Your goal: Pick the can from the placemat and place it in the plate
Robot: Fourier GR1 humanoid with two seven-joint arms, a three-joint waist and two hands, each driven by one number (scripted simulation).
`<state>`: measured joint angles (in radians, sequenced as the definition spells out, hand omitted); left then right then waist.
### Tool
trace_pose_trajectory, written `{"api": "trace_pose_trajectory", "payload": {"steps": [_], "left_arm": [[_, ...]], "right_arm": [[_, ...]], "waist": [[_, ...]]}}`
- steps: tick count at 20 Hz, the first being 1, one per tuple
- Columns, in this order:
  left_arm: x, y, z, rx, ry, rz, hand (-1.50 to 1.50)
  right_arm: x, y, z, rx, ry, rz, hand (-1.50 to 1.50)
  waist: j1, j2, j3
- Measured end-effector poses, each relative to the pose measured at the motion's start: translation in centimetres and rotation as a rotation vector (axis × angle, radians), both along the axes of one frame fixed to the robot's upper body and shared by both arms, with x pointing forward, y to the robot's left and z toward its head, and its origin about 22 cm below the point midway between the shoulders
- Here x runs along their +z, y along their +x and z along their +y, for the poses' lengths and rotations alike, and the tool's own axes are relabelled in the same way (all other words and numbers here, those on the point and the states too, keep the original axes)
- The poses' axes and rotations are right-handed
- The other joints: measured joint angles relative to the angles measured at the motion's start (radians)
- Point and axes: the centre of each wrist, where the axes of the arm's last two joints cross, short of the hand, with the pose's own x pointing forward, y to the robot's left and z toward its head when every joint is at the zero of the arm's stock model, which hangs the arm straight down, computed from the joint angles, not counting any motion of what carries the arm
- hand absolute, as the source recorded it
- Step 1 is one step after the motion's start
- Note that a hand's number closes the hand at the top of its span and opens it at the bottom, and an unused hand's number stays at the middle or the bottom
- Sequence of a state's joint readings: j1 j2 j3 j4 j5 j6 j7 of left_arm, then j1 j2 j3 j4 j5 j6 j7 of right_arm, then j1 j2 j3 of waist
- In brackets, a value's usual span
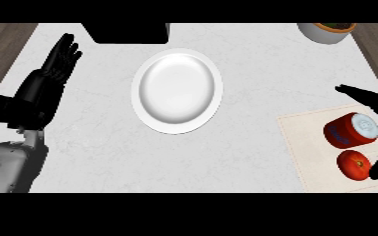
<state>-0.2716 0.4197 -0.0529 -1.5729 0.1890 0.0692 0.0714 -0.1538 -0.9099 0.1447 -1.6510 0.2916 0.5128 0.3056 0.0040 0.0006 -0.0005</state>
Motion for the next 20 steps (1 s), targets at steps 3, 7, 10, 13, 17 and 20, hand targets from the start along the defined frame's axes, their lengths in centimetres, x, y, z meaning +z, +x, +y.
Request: {"api": "trace_pose_trajectory", "payload": {"steps": [3,7,10,13,17,20], "left_arm": [[0.2,0.0,0.0,0.005,0.002,-0.003,0.00],[0.0,0.2,0.1,0.003,0.004,-0.002,0.00],[0.3,0.0,0.0,0.000,-0.002,0.003,0.00],[0.5,-0.2,0.8,-0.002,0.001,-0.003,0.00],[0.5,-0.5,0.2,-0.005,0.001,-0.007,0.00],[0.7,-0.7,0.2,-0.005,0.003,-0.005,0.00]], "right_arm": [[-1.2,0.4,0.1,-0.024,-0.051,0.005,-1.50],[-1.9,1.2,-0.3,-0.059,-0.116,0.039,-1.50],[-2.8,1.7,-1.1,-0.081,-0.139,0.056,-1.50],[-4.2,1.5,-1.4,-0.086,-0.146,0.076,-1.50],[-5.6,2.4,-2.1,-0.086,-0.151,0.102,-1.50],[-6.3,2.6,-2.2,-0.080,-0.146,0.127,-1.50]], "waist": [[0.000,0.000,0.000],[0.000,0.000,0.000],[0.000,0.000,0.000],[-0.002,0.000,0.000],[0.000,0.000,0.001],[0.000,0.000,0.000]]}}
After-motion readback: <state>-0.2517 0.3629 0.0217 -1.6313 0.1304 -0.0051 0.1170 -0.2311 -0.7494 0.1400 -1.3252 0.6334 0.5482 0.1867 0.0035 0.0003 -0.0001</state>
